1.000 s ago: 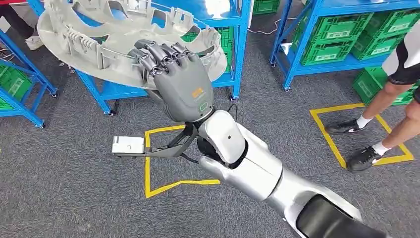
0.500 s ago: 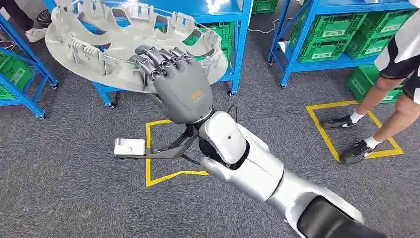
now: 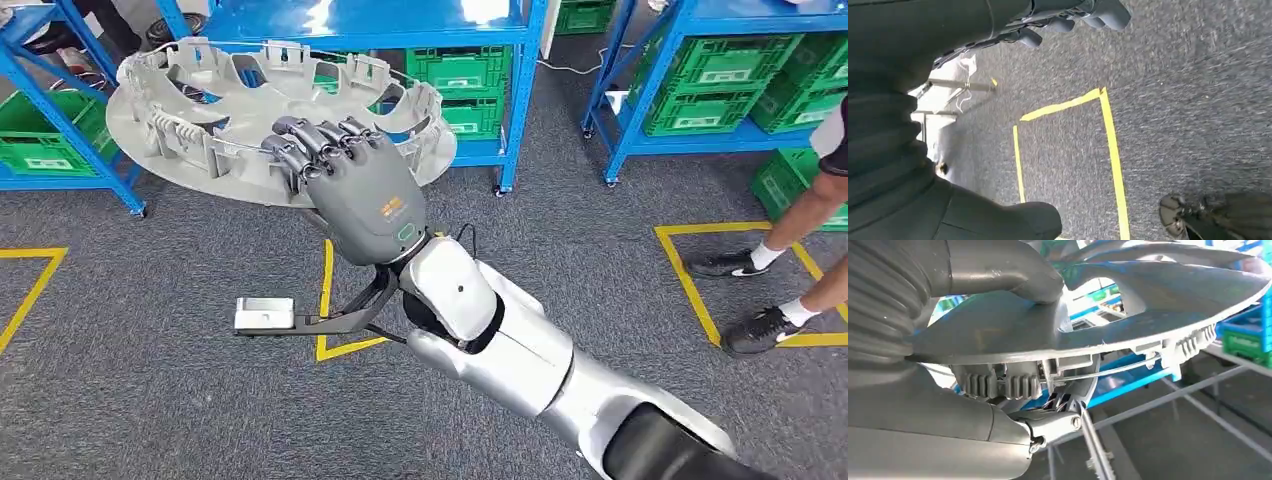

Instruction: Take the parts from the cabinet and place them on the table.

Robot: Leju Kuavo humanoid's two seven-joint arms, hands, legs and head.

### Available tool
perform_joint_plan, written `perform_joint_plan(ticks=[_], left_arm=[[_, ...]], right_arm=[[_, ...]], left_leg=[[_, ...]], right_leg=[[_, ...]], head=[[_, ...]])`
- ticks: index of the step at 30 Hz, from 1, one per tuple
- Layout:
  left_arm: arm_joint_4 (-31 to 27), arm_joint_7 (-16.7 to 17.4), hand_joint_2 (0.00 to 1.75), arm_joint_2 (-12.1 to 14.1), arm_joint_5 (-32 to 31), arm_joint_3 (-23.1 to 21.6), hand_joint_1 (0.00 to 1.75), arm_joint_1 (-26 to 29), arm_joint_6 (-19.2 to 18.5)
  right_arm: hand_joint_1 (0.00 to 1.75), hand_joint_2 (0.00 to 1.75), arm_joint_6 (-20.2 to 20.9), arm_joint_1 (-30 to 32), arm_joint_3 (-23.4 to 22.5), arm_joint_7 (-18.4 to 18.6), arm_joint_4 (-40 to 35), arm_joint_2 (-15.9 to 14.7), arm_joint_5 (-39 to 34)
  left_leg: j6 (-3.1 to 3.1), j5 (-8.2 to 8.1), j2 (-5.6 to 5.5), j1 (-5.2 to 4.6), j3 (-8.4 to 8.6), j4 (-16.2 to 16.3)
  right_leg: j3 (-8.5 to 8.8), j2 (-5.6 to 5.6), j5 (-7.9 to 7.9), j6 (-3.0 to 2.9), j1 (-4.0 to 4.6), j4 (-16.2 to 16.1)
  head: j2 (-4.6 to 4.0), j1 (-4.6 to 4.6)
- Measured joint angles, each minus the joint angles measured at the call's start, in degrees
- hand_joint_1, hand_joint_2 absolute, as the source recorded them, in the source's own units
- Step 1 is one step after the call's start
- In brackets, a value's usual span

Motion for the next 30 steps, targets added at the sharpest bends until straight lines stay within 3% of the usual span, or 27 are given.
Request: perform_joint_plan(ticks=[1,4,5,6,7,9,10,11,12,13,14,15,16,18,19,20,21,22,23,25,26,27,29,30], left_arm=[[-0.02,0.00,1.75,0.00,-0.02,0.00,0.00,-0.10,0.02],[0.00,0.09,1.75,0.00,-0.15,0.00,0.00,0.01,0.02],[0.00,0.18,1.75,-0.02,-0.18,0.00,0.00,0.05,0.02],[0.00,0.20,1.75,-0.11,-0.24,0.00,0.00,0.10,0.04],[-0.02,0.26,1.75,-0.09,-0.30,0.00,0.00,0.03,0.09],[-0.02,0.31,1.75,-0.09,-0.35,0.00,0.00,-0.14,0.20],[-0.02,0.31,1.75,-0.09,-0.37,0.00,0.00,-0.12,0.24],[-0.02,0.33,1.75,-0.09,-0.39,0.00,0.00,-0.08,0.26],[-0.02,0.37,1.75,-0.09,-0.42,0.00,0.00,0.03,0.26],[0.00,0.50,1.75,-0.11,-0.46,0.00,0.00,0.09,0.26],[0.00,0.66,1.75,-0.18,-0.53,0.00,0.00,0.08,0.26],[0.00,0.70,1.75,-0.22,-0.61,0.00,0.00,0.04,0.26],[-0.02,0.74,1.75,-0.26,-0.81,0.00,0.00,-0.12,0.24],[-0.02,0.85,1.75,-0.20,-0.92,0.00,0.00,-0.03,0.09],[0.00,0.87,1.75,-0.20,-0.92,0.00,0.00,0.16,0.09],[0.00,0.87,1.75,-0.17,-0.92,0.00,0.00,0.31,0.09],[0.02,0.90,1.75,-0.13,-0.94,0.00,0.00,0.37,0.09],[0.05,0.85,1.75,-0.22,-0.92,0.00,0.00,0.35,0.09],[0.07,0.81,1.75,-0.24,-0.92,0.00,0.00,0.22,0.09],[0.07,0.68,1.75,-0.24,-0.92,0.00,0.00,0.12,0.09],[0.07,0.63,1.75,-0.24,-0.85,0.00,0.00,0.20,0.09],[0.07,0.61,1.75,-0.20,-0.79,0.04,0.00,0.35,0.11],[0.07,0.50,1.75,-0.11,-0.66,0.04,0.00,0.51,0.22],[0.05,0.48,1.75,-0.07,-0.66,0.04,0.00,0.48,0.26]], right_arm=[[1.75,1.75,0.02,-0.04,0.00,0.00,-0.11,0.00,0.15],[1.75,1.75,0.22,0.02,0.13,0.00,-0.50,0.00,0.59],[1.75,1.75,0.33,0.03,0.15,0.00,-0.66,0.00,0.66],[1.75,1.75,0.44,0.03,0.15,0.00,-0.74,-0.02,0.66],[1.75,1.75,0.46,0.03,0.17,-0.02,-0.87,-0.06,0.68],[1.75,1.75,0.52,0.17,0.20,-0.04,-0.87,-0.20,0.72],[1.75,1.75,0.57,0.20,0.22,-0.04,-0.87,-0.26,0.72],[1.75,1.75,0.66,0.22,0.26,-0.04,-0.87,-0.33,0.72],[1.75,1.75,0.76,0.22,0.33,-0.04,-0.87,-0.33,0.68],[1.75,1.75,0.85,0.19,0.33,-0.07,-0.87,-0.33,0.66],[1.75,1.75,0.90,0.10,0.33,-0.20,-0.87,-0.33,0.61],[1.75,1.75,0.90,-0.09,0.35,-0.42,-0.87,-0.33,0.55],[1.75,1.75,0.90,-0.23,0.35,-0.63,-0.90,-0.33,0.46],[1.75,1.75,0.92,-0.55,0.37,-0.74,-0.90,-0.33,0.15],[1.75,1.75,0.94,-0.64,0.37,-0.85,-0.90,-0.28,0.13],[1.75,1.75,1.01,-0.75,0.39,-0.85,-0.90,-0.15,0.11],[1.75,1.75,1.07,-0.80,0.39,-0.83,-0.90,-0.07,-0.02],[1.75,1.75,1.07,-0.90,0.39,-0.94,-0.92,-0.04,-0.02],[1.75,1.75,1.07,-0.96,0.39,-0.98,-0.92,-0.04,-0.02],[1.75,1.75,1.07,-0.92,0.39,-0.98,-0.92,-0.04,-0.07],[1.75,1.75,1.07,-0.92,0.39,-1.03,-0.90,-0.04,-0.26],[1.75,1.75,1.12,-0.93,0.39,-1.05,-0.92,-0.04,-0.39],[1.75,1.75,1.16,-0.94,0.39,-1.05,-0.92,0.09,-0.44],[1.75,1.75,1.16,-0.99,0.39,-1.03,-0.92,0.22,-0.42]], left_leg=[[0.73,0.37,0.37,-0.76,0.45,-0.38],[1.66,0.42,-1.00,-0.77,-0.32,-0.63],[2.15,0.79,-1.56,-0.27,-0.19,-1.13],[2.50,1.10,-1.98,-0.08,-0.36,-1.28],[2.90,1.36,-2.39,0.01,-0.69,-1.28],[3.16,1.79,-3.63,-0.01,-1.35,-1.19],[3.11,1.97,-4.31,-0.01,-1.69,-1.04],[2.99,2.10,-5.03,0.01,-1.97,-0.86],[2.86,2.20,-5.79,0.03,-2.19,-0.65],[2.71,2.30,-6.59,0.03,-2.35,-0.44],[2.53,2.41,-7.33,0.03,-2.50,-0.26],[2.33,2.55,-7.94,0.16,-2.73,-0.10],[1.85,2.78,-8.48,-0.19,-3.18,0.19],[0.89,3.46,-9.58,0.18,-3.72,-0.18],[0.36,3.83,-10.15,0.36,-3.77,-0.56],[-0.03,4.08,-10.73,0.31,-4.07,-0.62],[-0.04,3.31,-8.12,0.26,-4.47,0.16],[-0.31,1.47,-5.65,0.08,-5.42,2.33],[-0.64,-0.84,-4.43,0.19,-6.96,6.15],[-1.13,-4.86,-3.78,0.31,-10.47,15.13],[-1.26,-5.09,-3.71,0.34,-10.86,16.85],[-1.28,-4.19,-3.56,0.35,-9.81,15.65],[-1.12,-0.48,-2.67,0.33,-4.67,7.34],[-0.93,1.32,-0.84,0.27,-1.45,1.99]], right_leg=[[-0.28,-0.32,0.05,0.30,0.33,0.08],[-0.27,-1.79,0.27,0.90,0.39,0.09],[-0.35,-1.86,-0.04,1.34,0.62,0.26],[-0.80,0.64,-1.12,1.86,0.22,1.30],[-2.20,2.62,-3.33,2.04,0.05,4.45],[-6.43,3.63,-7.81,2.29,-0.23,13.84],[-8.08,3.66,-8.82,2.33,-0.22,17.35],[-8.54,3.70,-8.45,2.28,-0.25,18.37],[-7.59,3.74,-6.76,2.21,-0.34,16.53],[-5.35,3.99,-4.26,2.03,-0.42,12.29],[-2.48,4.94,-1.66,1.80,-0.51,6.73],[-0.31,7.47,-0.69,1.55,-0.70,2.06],[-0.04,8.53,-1.24,1.69,-0.63,1.09],[-0.41,7.46,-0.79,1.48,-0.45,1.20],[-0.43,6.90,-0.57,1.14,-0.23,1.20],[-0.28,6.15,-0.09,0.60,-0.59,0.67],[-0.28,5.22,0.24,0.17,-0.75,0.43],[-0.43,4.80,0.41,-0.15,-0.72,0.37],[-0.59,4.07,0.51,-0.29,-0.66,0.39],[-0.95,2.34,0.56,-0.34,-0.57,0.47],[-1.11,1.59,0.60,-0.28,-0.57,0.55],[-1.21,0.84,0.63,-0.25,-0.57,0.62],[-1.18,-0.59,0.62,-0.18,-0.57,0.67],[-1.10,-1.27,0.54,-0.03,-0.52,0.73]], head=[[0.00,-0.02],[0.00,-0.04],[0.00,-0.04],[0.00,-0.02],[0.00,0.06],[0.00,0.02],[0.00,0.00],[0.00,0.04],[0.00,0.02],[0.00,0.02],[0.00,0.02],[0.00,0.02],[0.00,-0.05],[0.00,-0.02],[0.00,0.00],[0.00,0.00],[0.00,-0.07],[0.00,-0.44],[0.00,-0.42],[0.00,-0.44],[0.00,-0.44],[0.00,-0.44],[0.00,-0.44],[0.00,-0.44]])
